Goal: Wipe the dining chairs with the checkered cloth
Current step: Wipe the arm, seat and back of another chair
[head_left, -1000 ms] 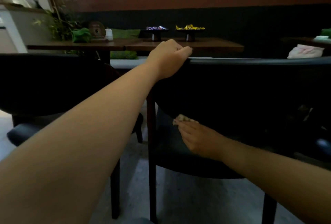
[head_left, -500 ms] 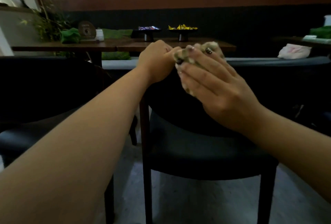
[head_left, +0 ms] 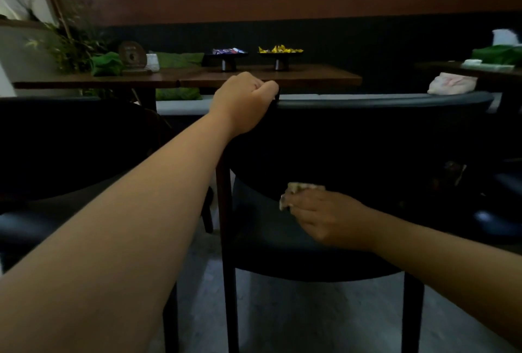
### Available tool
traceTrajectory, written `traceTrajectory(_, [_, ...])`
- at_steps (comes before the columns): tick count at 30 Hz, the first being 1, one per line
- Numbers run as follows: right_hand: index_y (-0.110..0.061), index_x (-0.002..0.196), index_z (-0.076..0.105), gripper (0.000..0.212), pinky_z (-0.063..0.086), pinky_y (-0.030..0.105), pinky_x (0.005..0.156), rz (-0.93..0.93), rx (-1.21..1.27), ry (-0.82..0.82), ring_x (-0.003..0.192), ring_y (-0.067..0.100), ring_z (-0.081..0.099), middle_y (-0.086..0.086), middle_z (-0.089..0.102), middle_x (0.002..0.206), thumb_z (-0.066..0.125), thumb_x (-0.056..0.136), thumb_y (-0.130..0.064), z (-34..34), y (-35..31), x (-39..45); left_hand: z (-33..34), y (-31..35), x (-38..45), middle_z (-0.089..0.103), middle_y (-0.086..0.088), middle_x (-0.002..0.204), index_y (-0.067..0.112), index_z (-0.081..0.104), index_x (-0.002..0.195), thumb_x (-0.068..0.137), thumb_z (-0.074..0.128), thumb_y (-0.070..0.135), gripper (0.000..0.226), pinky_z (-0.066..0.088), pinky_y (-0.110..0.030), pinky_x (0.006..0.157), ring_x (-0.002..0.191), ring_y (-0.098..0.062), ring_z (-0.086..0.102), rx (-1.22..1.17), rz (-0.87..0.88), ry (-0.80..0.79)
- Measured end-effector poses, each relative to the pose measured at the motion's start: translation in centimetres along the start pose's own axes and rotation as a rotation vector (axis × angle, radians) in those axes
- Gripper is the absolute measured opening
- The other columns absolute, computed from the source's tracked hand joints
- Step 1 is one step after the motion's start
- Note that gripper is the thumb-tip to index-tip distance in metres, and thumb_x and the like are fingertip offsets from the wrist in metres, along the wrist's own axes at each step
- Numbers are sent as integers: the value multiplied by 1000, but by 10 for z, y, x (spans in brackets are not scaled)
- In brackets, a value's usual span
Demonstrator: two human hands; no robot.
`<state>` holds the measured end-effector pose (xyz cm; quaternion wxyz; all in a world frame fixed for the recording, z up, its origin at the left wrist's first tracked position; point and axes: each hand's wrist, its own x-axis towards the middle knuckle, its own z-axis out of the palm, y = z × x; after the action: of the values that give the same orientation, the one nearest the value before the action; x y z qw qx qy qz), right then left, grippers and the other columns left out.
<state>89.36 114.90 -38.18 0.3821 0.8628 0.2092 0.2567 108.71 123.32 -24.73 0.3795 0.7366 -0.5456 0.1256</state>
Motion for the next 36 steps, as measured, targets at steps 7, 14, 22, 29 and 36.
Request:
traceTrajectory(7, [2, 103, 72, 18, 38, 48, 106, 294, -53, 359, 119, 37, 55, 18, 67, 115, 55, 95, 1, -74, 54, 12, 2, -3, -1, 42, 3, 42, 8, 50, 48, 78, 39, 41, 46, 31, -38, 55, 48, -19, 41, -74, 63, 26])
traceTrajectory(14, [8, 96, 72, 16, 52, 46, 89, 257, 75, 294, 109, 36, 62, 22, 67, 111, 60, 90, 1, -32, 20, -10, 1, -1, -4, 55, -24, 64, -8, 62, 68, 78, 37, 40, 56, 40, -47, 62, 66, -37, 51, -88, 108, 56])
traceTrajectory(22, [-6, 81, 78, 13, 55, 34, 86, 15, 102, -92, 104, 23, 67, 7, 74, 97, 66, 86, -8, -2, -7, -40, -2, 2, -4, 58, -26, 69, -8, 63, 71, 78, 34, 43, 59, 42, -48, 66, 69, -38, 54, -33, 93, 16])
traceTrajectory(29, [2, 97, 74, 19, 44, 45, 101, 196, -20, 368, 114, 34, 59, 17, 69, 111, 56, 94, -1, -61, 46, -10, 2, 0, -5, 56, -27, 66, -9, 63, 69, 75, 35, 43, 59, 40, -47, 63, 70, -39, 53, -53, 103, 101])
traceTrajectory(36, [5, 101, 72, 15, 48, 49, 95, 398, 35, 466, 117, 35, 57, 18, 66, 114, 61, 91, 0, -21, 15, 1, 3, -2, -1, 52, -20, 58, -9, 63, 70, 77, 36, 41, 57, 35, -38, 57, 67, -37, 50, -56, 110, 93])
